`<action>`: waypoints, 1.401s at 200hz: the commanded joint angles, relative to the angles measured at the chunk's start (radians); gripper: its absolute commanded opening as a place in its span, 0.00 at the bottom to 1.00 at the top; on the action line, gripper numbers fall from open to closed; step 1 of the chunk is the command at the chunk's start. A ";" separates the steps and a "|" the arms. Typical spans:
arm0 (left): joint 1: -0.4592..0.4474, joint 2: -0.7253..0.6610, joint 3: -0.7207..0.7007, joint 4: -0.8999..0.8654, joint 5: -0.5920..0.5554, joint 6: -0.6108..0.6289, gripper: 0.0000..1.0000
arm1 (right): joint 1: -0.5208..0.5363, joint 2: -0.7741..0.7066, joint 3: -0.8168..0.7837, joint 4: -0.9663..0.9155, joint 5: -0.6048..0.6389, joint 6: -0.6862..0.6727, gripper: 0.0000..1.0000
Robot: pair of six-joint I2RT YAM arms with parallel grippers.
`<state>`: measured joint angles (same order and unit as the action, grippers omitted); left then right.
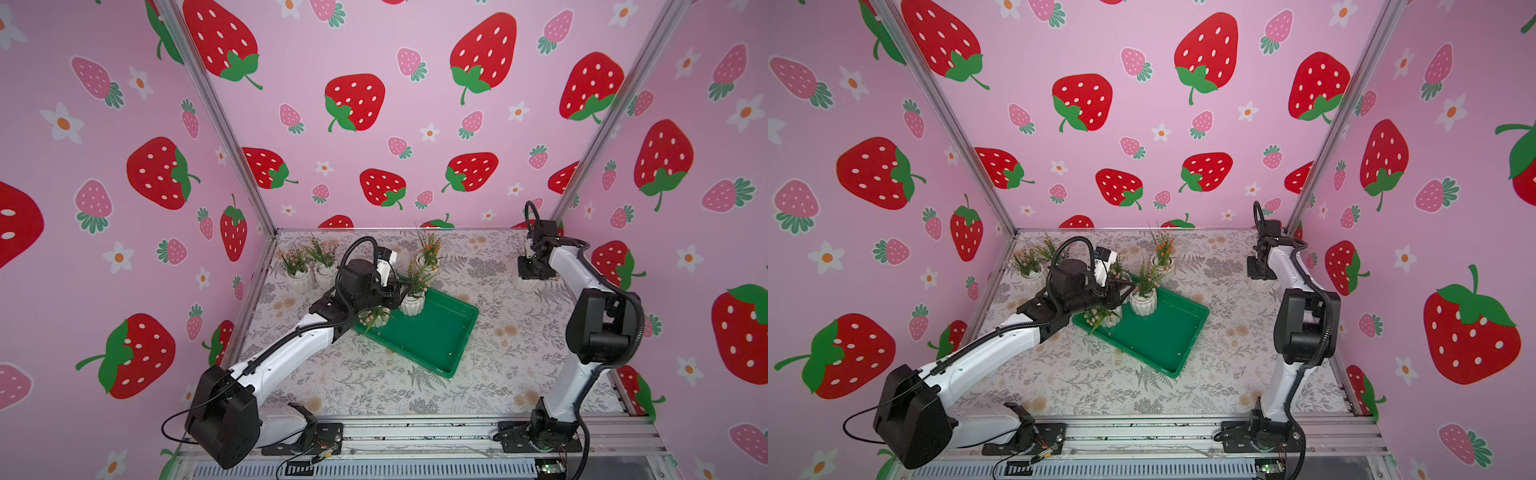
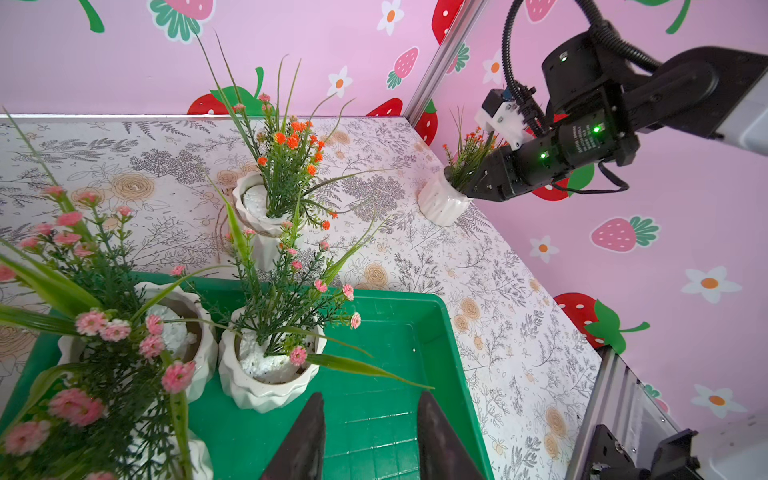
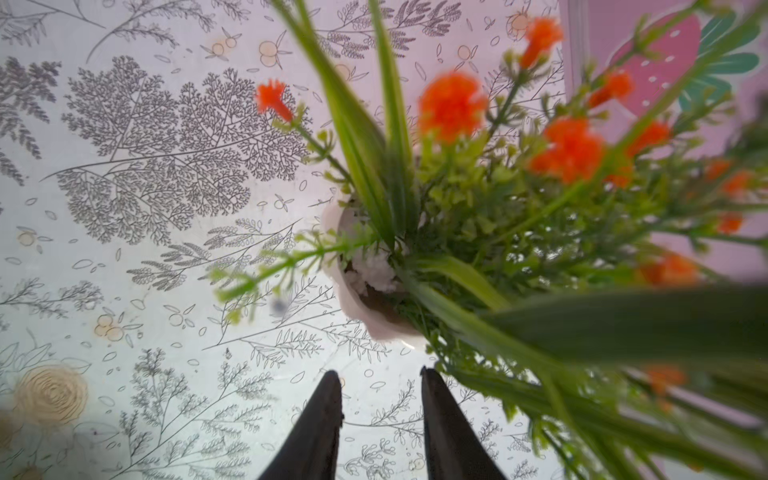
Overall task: Put the potted gypsophila into the storage box
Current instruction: Pick up the baby's breath potted plant from the center of the board.
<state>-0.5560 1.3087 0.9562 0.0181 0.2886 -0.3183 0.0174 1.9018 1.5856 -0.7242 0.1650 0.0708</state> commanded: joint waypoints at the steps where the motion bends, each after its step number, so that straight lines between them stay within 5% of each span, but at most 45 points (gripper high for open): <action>1: 0.004 0.001 0.000 0.001 -0.005 0.010 0.40 | 0.001 0.027 0.054 -0.026 0.037 -0.033 0.35; 97: 0.004 0.011 0.009 -0.017 -0.019 0.018 0.40 | 0.008 0.081 0.065 0.011 -0.039 -0.037 0.35; 280: 0.004 0.008 0.003 -0.011 -0.002 -0.005 0.40 | 0.007 0.187 0.152 0.002 -0.100 -0.058 0.17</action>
<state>-0.5560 1.3148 0.9562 -0.0048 0.2733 -0.3191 0.0204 2.0655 1.7142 -0.6971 0.0849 0.0277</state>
